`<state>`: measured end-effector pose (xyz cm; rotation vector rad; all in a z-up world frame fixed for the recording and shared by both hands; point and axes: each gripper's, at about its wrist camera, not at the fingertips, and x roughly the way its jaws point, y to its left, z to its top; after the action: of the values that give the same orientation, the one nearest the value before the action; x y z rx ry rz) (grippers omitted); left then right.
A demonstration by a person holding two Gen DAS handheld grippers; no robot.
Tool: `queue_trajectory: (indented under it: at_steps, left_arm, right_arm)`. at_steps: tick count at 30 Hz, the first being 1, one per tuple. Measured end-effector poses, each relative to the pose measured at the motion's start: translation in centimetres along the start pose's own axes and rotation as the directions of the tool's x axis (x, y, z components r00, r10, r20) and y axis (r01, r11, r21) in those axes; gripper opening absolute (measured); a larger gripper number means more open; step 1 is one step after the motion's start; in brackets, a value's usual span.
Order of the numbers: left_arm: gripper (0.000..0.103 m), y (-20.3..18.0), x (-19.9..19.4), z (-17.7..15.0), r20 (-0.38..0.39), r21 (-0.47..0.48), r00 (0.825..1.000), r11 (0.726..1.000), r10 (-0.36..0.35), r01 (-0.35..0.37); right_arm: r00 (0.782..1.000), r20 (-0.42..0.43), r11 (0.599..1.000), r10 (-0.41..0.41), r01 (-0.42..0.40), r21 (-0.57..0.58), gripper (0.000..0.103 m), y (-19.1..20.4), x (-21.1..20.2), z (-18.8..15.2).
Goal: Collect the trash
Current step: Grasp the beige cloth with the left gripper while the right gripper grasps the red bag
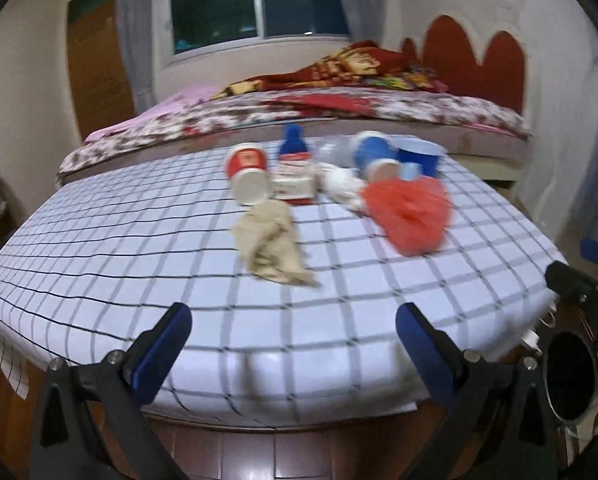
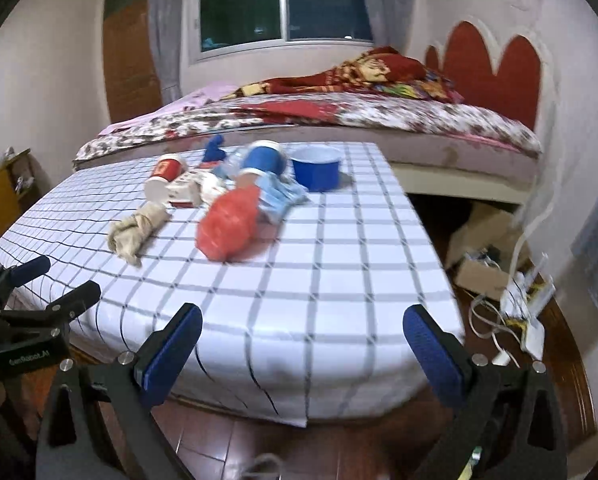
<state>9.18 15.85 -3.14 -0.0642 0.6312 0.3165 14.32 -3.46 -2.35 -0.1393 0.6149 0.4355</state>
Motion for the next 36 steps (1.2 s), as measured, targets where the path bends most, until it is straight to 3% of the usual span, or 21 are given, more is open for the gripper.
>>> queue_trajectory:
  at_steps: [4,12,20,24,27,30,36]
  left_arm:
    - [0.102,2.2,2.2,1.3,-0.004,-0.05,1.0,0.999,0.019,-0.019]
    - [0.102,3.2,6.1,3.1,-0.04,-0.094,0.999,0.995,-0.028,0.024]
    - [0.096,2.7,9.1,3.1,-0.102,-0.091,0.992,0.994,-0.076,0.066]
    - [0.077,2.9,10.4,3.3,-0.134,-0.098,0.987,0.992,-0.091,0.078]
    - [0.041,3.3,10.5,3.1,-0.138,-0.109,0.984,0.989,-0.114,0.099]
    - [0.034,3.7,9.5,2.9,-0.111,-0.136,0.981,0.98,-0.161,0.146]
    - [0.033,2.8,6.5,2.2,-0.064,-0.124,0.979,0.975,-0.192,0.184]
  right_arm:
    - [1.0,-0.011,0.999,0.024,-0.024,-0.032,0.096,1.9,2.9,1.9]
    - [0.994,-0.081,0.997,0.077,-0.078,-0.016,0.084,3.5,8.8,4.6]
    - [0.982,-0.153,0.993,0.113,-0.117,-0.02,0.061,5.2,13.0,5.1]
    - [0.98,-0.166,0.993,0.113,-0.115,-0.005,0.047,5.2,14.1,4.9]
    - [0.98,-0.157,0.992,0.124,-0.127,-0.003,0.024,5.0,13.9,4.8]
    - [0.983,-0.135,0.991,0.128,-0.13,-0.009,0.02,4.7,13.0,4.7]
    - [0.989,-0.072,0.992,0.128,-0.128,0.005,0.019,3.5,10.2,4.4]
